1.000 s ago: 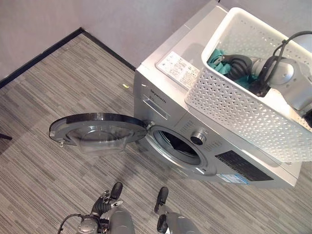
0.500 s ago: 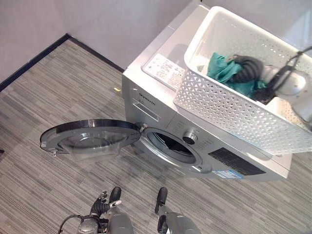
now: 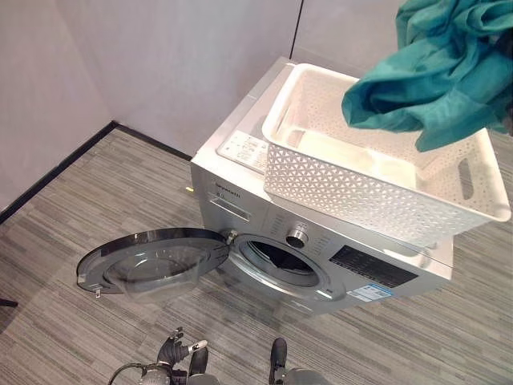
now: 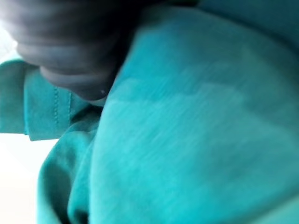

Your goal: Grab the laundry basket,head to the washer,open it,put in the laundry and shut it.

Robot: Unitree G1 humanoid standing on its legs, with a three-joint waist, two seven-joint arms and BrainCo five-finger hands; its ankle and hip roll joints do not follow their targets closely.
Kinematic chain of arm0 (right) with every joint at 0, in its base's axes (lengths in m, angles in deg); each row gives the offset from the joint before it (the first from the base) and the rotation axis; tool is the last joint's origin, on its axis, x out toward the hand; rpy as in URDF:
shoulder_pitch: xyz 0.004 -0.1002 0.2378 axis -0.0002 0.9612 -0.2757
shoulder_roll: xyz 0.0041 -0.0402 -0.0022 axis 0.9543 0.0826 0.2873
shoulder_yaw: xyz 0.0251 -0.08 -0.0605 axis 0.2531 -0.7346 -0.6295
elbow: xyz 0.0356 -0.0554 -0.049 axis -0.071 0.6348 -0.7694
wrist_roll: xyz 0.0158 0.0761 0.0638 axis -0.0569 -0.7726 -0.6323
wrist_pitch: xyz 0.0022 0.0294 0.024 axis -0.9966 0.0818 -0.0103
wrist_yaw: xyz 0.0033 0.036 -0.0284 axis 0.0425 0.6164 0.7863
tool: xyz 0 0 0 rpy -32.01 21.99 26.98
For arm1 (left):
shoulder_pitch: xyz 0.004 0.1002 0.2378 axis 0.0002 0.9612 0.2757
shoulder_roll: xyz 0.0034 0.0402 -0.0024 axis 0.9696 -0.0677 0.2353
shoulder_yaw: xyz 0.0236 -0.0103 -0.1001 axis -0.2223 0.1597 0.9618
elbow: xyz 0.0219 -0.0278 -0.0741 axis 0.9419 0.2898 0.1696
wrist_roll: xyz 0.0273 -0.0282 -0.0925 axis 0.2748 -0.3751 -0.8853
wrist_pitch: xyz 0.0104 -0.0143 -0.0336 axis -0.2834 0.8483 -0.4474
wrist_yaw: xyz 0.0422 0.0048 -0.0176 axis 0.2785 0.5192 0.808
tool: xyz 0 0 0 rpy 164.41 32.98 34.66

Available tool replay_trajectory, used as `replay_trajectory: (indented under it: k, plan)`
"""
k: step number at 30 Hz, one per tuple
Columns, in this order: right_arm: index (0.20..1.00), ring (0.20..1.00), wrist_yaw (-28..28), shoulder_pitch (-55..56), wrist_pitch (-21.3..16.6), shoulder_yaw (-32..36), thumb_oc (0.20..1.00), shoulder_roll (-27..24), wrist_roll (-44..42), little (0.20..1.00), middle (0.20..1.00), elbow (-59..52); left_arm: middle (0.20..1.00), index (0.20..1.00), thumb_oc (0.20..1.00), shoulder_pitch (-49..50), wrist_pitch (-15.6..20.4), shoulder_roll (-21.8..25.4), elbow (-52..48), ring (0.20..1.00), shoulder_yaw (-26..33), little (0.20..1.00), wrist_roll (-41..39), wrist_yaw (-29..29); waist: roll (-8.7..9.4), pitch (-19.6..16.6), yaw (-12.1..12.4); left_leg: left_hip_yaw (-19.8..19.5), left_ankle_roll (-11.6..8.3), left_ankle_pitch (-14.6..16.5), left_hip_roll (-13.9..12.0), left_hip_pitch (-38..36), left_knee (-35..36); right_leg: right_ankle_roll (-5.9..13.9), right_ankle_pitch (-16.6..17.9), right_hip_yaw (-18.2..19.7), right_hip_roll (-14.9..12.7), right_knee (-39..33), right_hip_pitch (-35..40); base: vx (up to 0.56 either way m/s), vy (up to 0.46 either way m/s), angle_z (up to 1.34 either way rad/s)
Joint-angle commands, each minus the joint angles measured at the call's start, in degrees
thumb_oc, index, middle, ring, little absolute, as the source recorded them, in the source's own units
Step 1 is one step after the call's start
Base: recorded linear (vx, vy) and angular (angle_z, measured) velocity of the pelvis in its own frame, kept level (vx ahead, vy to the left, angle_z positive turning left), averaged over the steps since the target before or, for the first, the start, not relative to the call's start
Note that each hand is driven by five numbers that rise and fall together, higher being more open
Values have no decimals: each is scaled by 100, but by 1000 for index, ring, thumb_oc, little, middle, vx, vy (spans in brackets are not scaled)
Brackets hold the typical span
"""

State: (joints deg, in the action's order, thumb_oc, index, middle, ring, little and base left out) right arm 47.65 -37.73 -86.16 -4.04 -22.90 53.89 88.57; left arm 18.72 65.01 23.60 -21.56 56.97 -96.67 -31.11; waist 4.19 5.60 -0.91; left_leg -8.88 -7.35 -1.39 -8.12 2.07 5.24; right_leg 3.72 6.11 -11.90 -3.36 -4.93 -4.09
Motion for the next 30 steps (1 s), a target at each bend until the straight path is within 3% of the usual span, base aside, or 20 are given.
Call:
replay_trajectory:
  k: [1,3,9,14,19,27,30]
  plan:
    - [200,200,-1084,-1028,-399,557,200,500,156,200,200,409,1000,1000,1000,-102,5,302,232,1000,-256,1000,212,-233,367,-253,164,429,349,572,109,-449,-31,423,-756,195,-352,499,208,46,89,-8]
    - [200,200,-1852,-1247,-338,873,200,888,769,200,200,495,1000,1000,1000,-139,-31,280,148,1000,-352,1000,225,-364,327,-329,200,426,422,607,192,-526,-62,436,-748,228,-402,527,266,30,110,-9]
    - [200,200,-2688,-1231,-118,1265,200,940,1944,200,200,367,1000,1000,1000,-198,1,310,-218,1000,-439,1000,299,-524,271,-372,238,413,514,701,316,-571,-131,503,-722,261,-481,566,304,-9,67,4]
    - [200,200,-2926,-528,-11,1831,200,953,2636,200,200,-365,1000,1000,1000,-208,62,333,-655,1000,-430,1000,323,-563,235,-362,235,449,621,834,432,-590,-261,564,-703,320,-578,636,302,-15,91,-4]
    - [200,200,-2839,1184,118,2986,200,1679,3350,200,200,-2002,1000,1000,1000,-244,43,179,-1005,1000,-453,1000,386,-490,179,-297,36,683,878,1122,739,-623,-607,712,-577,636,-817,867,176,-41,186,-30]
    - [200,200,-2728,2503,297,3681,200,2509,4069,200,200,-3120,1000,1000,1000,-243,9,1,-703,1000,-302,1000,548,-454,92,-191,-251,1147,1159,1331,992,-747,-710,901,-275,1074,-1022,1013,-123,-45,137,-44]
    - [200,200,-2721,3166,539,4048,200,2786,4898,200,200,-3714,1000,1000,1000,-152,15,28,-659,1000,-40,1000,601,-501,67,-154,-333,1364,1251,1379,1073,-896,-643,984,-192,1220,-1090,1114,-223,-35,123,-62]
